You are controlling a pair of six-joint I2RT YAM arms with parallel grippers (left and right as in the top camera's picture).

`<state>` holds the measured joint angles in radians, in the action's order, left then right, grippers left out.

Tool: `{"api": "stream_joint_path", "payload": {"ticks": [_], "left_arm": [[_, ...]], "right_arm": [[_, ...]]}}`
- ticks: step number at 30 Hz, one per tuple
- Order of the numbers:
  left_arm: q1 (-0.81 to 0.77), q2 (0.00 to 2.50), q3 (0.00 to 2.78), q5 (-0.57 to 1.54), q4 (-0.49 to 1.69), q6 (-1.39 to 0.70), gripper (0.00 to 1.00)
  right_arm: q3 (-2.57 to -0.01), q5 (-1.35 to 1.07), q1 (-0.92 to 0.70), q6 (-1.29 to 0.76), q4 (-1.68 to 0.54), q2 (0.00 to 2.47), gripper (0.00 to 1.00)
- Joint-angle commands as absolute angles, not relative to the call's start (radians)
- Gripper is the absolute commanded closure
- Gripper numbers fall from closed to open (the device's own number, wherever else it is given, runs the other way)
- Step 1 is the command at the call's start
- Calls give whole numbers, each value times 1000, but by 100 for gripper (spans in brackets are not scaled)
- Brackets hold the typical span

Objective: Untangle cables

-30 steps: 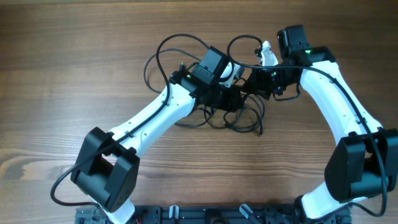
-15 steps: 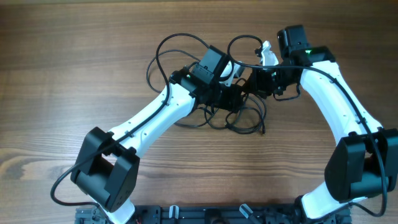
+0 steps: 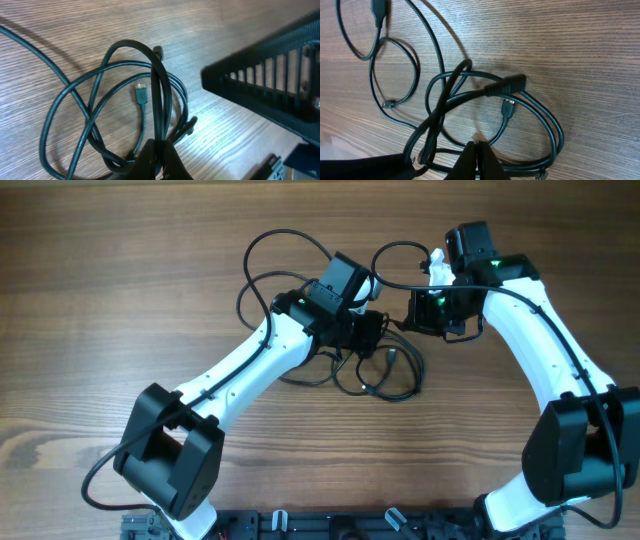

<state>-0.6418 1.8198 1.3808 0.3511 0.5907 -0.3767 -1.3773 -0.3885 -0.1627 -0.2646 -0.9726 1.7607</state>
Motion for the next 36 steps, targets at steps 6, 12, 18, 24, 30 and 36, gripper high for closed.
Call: {"api": "stream_joint_path", "payload": {"ticks": [6,12,18,24,30,36], "left_arm": [[-636,1690,1390,273,609,-334,96],[-640,1497,1390,272,615,-172,96],[-639,1453,1390,268,694,25,96],[-639,1453,1390,268,694,49,96],[-639,1453,1390,268,674,44,96],[-607,1453,1390,115,661,-337,96]], "right_arm": [[-1399,-578,-160,-262,-900,1745,69],[-1399,-738,-159,-262,-818,1744,68],[-1425,-907,-117,-261,-760,1727,68],[-1427,-945,-28,-202,-826,1673,68],[-1427,-1016,-61,-181,-839,1664,69],[-1427,-1016,-81,-180,-845,1664,71]]}}
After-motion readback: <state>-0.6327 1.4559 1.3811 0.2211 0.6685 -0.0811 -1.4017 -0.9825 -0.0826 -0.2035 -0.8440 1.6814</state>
